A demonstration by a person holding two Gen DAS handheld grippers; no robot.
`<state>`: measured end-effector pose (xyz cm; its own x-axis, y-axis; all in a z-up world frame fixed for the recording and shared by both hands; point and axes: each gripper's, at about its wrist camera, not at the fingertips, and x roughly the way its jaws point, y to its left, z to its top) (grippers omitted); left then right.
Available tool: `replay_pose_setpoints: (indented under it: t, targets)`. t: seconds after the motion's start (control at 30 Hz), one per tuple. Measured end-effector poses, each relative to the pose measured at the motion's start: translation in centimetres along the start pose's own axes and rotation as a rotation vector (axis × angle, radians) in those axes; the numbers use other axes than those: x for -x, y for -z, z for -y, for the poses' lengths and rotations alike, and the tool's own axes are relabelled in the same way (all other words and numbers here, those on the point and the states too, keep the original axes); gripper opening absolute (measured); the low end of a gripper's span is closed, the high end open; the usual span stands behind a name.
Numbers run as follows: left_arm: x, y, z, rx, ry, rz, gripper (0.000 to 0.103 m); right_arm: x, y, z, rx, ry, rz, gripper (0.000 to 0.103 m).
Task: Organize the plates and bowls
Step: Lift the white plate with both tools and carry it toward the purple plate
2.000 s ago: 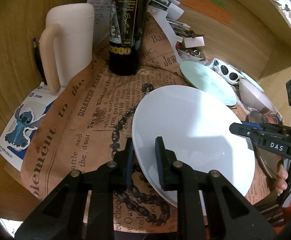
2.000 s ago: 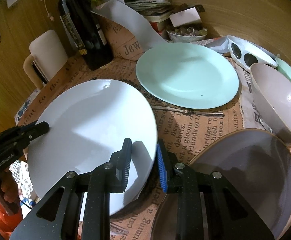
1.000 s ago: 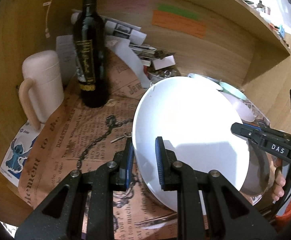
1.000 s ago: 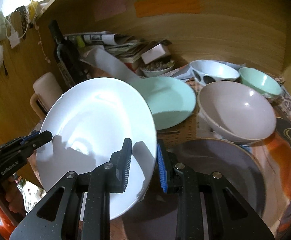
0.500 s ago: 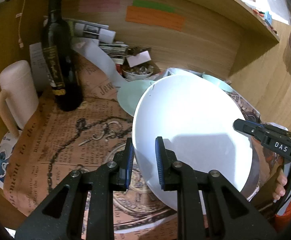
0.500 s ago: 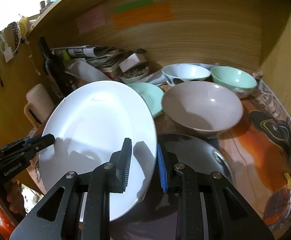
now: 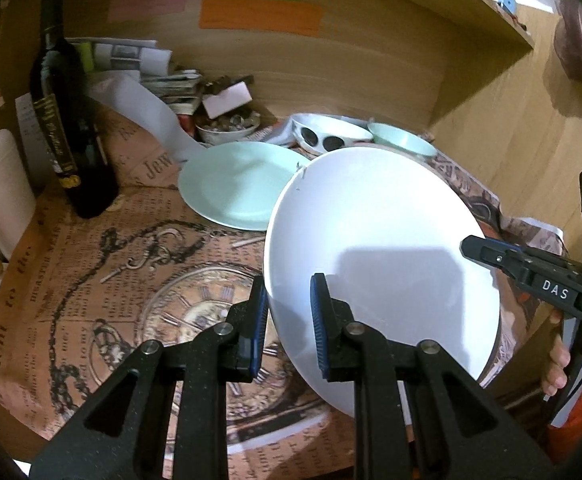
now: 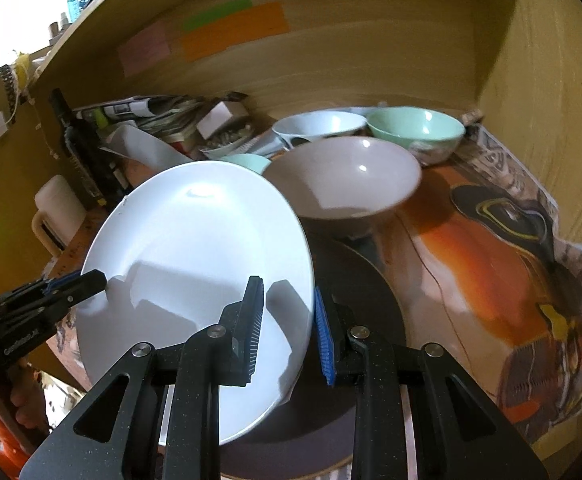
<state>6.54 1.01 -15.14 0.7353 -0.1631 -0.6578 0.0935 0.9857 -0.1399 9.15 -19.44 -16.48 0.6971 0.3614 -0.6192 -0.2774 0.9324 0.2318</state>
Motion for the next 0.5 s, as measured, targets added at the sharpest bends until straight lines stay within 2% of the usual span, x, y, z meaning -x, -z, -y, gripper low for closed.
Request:
replay_pose_setpoints:
  t: [0.5]
  targets:
    - [-2.3,1.3,2.4,-0.031,0.012,-0.086,0.021,0.0,1.8,2.8,-0.056,0.013,-0.042,0.023]
